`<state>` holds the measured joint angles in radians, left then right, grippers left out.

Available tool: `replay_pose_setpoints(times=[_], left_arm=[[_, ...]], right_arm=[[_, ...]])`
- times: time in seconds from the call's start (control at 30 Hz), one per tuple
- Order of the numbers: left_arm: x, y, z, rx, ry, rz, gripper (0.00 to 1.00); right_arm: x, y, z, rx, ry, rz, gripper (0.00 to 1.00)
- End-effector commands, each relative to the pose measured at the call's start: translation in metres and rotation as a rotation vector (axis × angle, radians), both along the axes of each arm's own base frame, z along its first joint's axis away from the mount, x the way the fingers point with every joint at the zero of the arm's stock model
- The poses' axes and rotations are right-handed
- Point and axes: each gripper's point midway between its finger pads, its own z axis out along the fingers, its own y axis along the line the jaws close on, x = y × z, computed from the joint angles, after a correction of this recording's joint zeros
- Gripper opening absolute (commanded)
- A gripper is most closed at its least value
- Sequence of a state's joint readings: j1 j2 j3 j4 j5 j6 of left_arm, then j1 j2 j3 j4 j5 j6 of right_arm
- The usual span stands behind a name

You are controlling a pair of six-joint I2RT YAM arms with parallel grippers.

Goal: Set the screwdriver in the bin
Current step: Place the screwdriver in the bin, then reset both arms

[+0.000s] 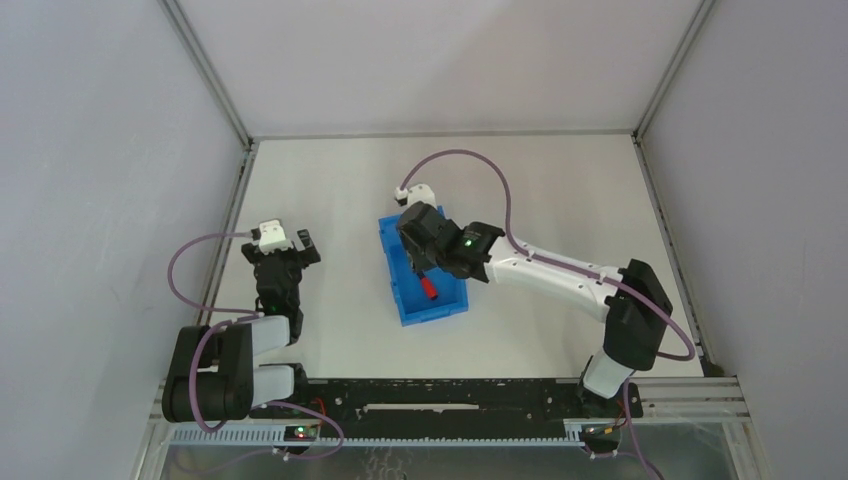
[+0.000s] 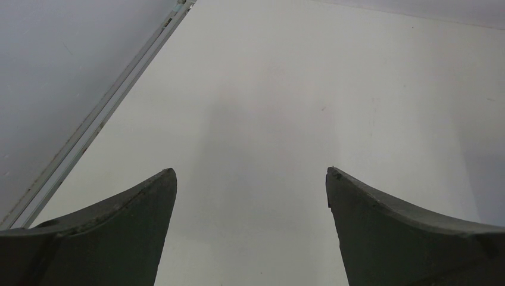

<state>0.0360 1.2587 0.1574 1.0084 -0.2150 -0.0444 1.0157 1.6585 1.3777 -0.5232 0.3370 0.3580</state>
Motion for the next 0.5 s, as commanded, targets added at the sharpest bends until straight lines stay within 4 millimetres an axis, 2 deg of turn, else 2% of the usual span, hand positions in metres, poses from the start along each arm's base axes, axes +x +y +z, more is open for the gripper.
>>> replay_pose_setpoints(times=[0.0, 0.2, 0.47], left_arm=[[0.010, 0.005, 0.025, 0.023, -0.071, 0.016, 1.00], [0.010, 0.005, 0.026, 0.023, -0.072, 0.017, 1.00], [0.011, 0.005, 0.026, 0.023, -0.072, 0.016, 1.00]], right_arm=[[0.008, 0.001, 0.066, 0.070, -0.086, -0.005, 0.49], [0.013, 0.006, 0.094, 0.066, -0.103, 0.008, 0.52], [0.016, 0.008, 0.105, 0.064, -0.119, 0.012, 0.53]])
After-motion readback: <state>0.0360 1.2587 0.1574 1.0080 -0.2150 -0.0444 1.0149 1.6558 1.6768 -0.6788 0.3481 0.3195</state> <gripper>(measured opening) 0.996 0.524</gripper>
